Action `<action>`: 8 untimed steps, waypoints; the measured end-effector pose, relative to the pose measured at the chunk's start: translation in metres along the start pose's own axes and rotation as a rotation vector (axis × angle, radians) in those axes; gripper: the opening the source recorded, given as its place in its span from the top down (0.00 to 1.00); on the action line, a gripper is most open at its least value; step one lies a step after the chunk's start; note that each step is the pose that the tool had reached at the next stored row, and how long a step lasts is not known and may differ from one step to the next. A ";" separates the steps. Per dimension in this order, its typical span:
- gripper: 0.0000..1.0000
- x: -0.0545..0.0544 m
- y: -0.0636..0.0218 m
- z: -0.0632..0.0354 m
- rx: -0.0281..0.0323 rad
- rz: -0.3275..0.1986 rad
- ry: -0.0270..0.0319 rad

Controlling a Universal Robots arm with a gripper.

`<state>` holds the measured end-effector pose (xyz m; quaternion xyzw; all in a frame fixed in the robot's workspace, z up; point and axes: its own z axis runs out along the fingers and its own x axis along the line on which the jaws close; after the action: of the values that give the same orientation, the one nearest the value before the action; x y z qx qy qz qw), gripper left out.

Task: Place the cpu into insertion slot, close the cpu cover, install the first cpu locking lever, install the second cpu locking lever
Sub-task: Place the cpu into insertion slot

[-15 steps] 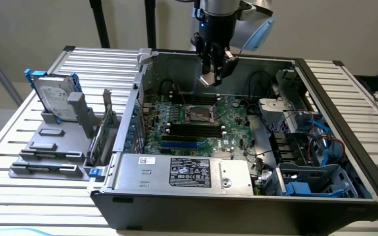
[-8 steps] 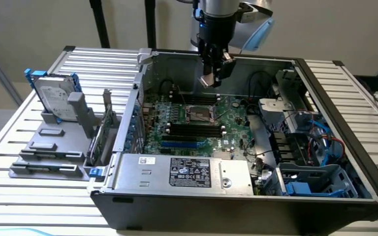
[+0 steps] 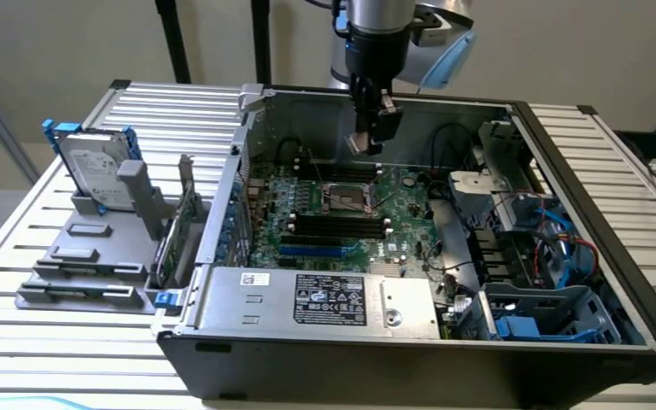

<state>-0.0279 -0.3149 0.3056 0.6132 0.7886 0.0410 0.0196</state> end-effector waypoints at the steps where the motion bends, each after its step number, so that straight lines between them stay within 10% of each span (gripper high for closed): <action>1: 0.45 0.000 -0.0001 0.0004 -0.0003 0.018 -0.0016; 8: 0.45 0.000 -0.0003 0.0038 -0.0029 0.144 -0.0128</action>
<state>-0.0278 -0.3149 0.3019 0.6687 0.7422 0.0396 0.0225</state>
